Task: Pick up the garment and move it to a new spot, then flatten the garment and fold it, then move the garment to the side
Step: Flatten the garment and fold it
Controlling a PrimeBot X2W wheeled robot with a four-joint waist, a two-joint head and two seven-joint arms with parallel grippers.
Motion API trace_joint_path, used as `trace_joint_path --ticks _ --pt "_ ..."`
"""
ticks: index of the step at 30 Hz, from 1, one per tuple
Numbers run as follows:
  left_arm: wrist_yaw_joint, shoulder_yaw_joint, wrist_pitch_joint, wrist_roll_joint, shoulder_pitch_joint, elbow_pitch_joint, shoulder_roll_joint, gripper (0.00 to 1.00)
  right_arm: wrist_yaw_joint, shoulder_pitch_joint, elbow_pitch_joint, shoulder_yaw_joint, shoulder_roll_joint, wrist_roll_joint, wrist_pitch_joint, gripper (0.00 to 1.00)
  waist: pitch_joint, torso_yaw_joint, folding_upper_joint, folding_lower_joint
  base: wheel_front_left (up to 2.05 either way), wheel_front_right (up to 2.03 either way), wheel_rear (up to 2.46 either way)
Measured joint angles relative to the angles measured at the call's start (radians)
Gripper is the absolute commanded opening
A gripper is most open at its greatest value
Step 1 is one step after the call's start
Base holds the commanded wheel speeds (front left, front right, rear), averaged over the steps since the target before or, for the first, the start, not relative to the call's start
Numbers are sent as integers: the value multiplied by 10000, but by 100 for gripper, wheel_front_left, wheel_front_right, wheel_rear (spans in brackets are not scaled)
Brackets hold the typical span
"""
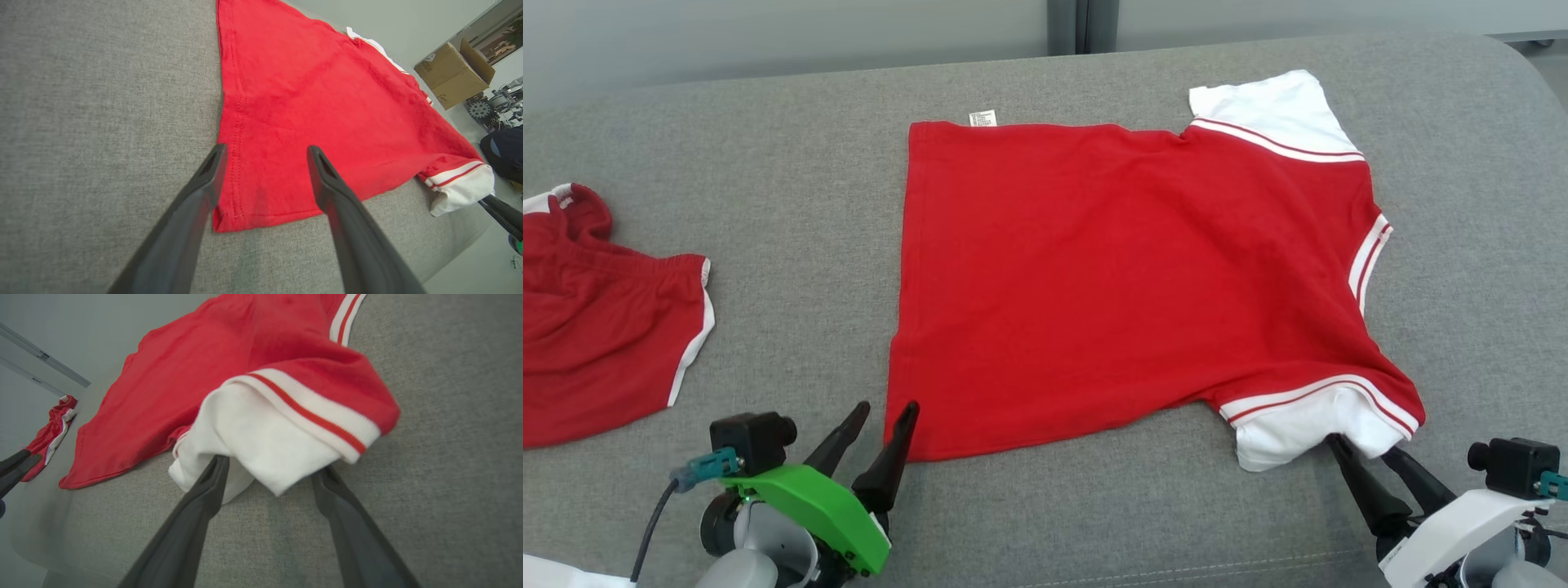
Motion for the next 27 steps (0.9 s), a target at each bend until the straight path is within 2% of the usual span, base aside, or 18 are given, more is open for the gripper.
trace_joint_path --ticks 13,27 --pt "347 -198 581 0 280 456 67 100 2 -306 13 447 -10 -1005 -58 100 39 -59 0 0 0 0 0" --pt "349 -211 727 -2 279 598 52 100 -29 -614 -8 -539 236 -2019 -59 100 39 -163 0 0 0 0 0"
